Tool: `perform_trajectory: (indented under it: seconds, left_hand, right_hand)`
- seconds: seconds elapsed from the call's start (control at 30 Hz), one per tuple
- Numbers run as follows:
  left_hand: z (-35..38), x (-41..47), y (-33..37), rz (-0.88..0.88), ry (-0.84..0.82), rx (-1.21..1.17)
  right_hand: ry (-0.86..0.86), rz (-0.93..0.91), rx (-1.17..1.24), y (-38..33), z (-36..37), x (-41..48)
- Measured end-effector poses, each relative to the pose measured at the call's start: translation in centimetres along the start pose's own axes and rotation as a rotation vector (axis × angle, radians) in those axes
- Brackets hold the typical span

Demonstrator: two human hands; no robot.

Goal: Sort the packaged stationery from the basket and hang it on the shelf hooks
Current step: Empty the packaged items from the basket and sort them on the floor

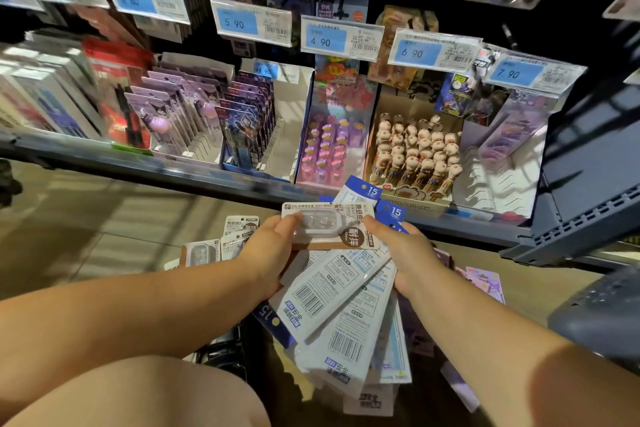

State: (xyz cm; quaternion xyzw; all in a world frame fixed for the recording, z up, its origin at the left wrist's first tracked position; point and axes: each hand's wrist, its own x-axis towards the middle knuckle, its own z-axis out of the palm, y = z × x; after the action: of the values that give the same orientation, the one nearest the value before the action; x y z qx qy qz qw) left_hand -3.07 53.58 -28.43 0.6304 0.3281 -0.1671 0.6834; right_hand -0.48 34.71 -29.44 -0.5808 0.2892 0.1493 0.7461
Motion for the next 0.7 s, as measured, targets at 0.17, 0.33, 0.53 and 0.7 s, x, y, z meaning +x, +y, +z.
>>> perform_trajectory:
  seconds: [0.17, 0.33, 0.53, 0.7]
  left_hand:
    - [0.0, 0.3, 0.1, -0.036, 0.049, -0.059]
    - [-0.5, -0.1, 0.5, -0.149, -0.087, -0.256]
    - [-0.7, 0.2, 0.8, -0.121, -0.221, -0.382]
    - [-2.6, 1.9, 1.6, -0.022, -0.055, -0.476]
  right_hand:
    - [-0.006, 0.022, 0.004, 0.2, 0.0, 0.1]
    - [-0.011, 0.054, 0.015, 0.4, 0.1, 0.1]
    - [0.002, 0.016, 0.033, 0.1, 0.3, -0.2]
    - [0.041, 0.003, -0.002, -0.2, -0.5, -0.2]
